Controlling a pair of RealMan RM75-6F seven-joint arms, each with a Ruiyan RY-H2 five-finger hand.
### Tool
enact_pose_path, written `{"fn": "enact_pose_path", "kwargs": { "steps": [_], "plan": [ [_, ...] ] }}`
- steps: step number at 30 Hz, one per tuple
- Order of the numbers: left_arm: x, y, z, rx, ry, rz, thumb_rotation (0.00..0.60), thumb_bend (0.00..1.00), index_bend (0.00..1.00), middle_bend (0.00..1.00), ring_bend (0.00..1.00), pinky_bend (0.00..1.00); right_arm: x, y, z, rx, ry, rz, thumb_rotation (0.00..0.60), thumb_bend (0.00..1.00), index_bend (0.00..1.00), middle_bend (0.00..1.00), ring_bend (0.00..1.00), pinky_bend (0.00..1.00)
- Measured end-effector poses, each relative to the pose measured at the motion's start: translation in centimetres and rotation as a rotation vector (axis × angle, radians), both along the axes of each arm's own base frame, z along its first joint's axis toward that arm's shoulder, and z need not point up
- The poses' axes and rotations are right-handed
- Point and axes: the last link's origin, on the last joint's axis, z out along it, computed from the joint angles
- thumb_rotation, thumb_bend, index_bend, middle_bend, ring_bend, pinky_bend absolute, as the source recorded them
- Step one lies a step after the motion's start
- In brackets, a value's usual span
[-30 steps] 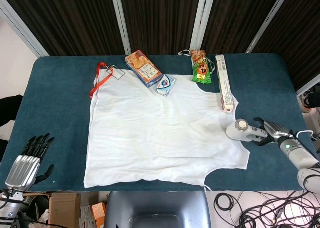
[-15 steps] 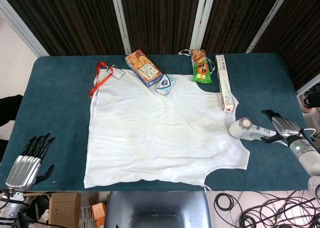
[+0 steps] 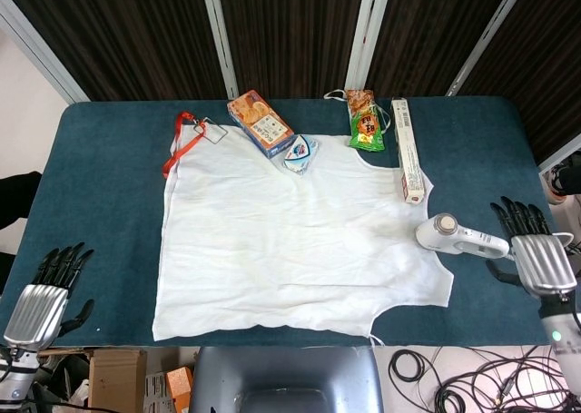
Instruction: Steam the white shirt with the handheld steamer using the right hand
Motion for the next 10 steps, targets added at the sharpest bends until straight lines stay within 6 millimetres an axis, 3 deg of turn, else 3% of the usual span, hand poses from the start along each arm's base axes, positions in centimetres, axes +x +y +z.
{"fn": "enact_pose_path", "kwargs": {
  "steps": [4, 10],
  "plan": [
    [0.1, -0.4, 0.2, 0.007, -0.003, -0.013, 0.6, 0.37, 0.0, 0.0, 0.01, 0.04, 0.3, 2.5, -1.3, -0.06, 0.064, 0.023, 0.6, 0.2, 0.0, 0.0, 0.0, 0.0],
    [0.2, -0.8, 0.1, 0.003, -0.005, -0.029, 0.6, 0.37, 0.0, 0.0, 0.0, 0.04, -0.1, 2.9, -3.0, 0.003, 0.046, -0.017, 0.6, 0.2, 0.0, 0.0, 0.0, 0.0]
  ]
}}
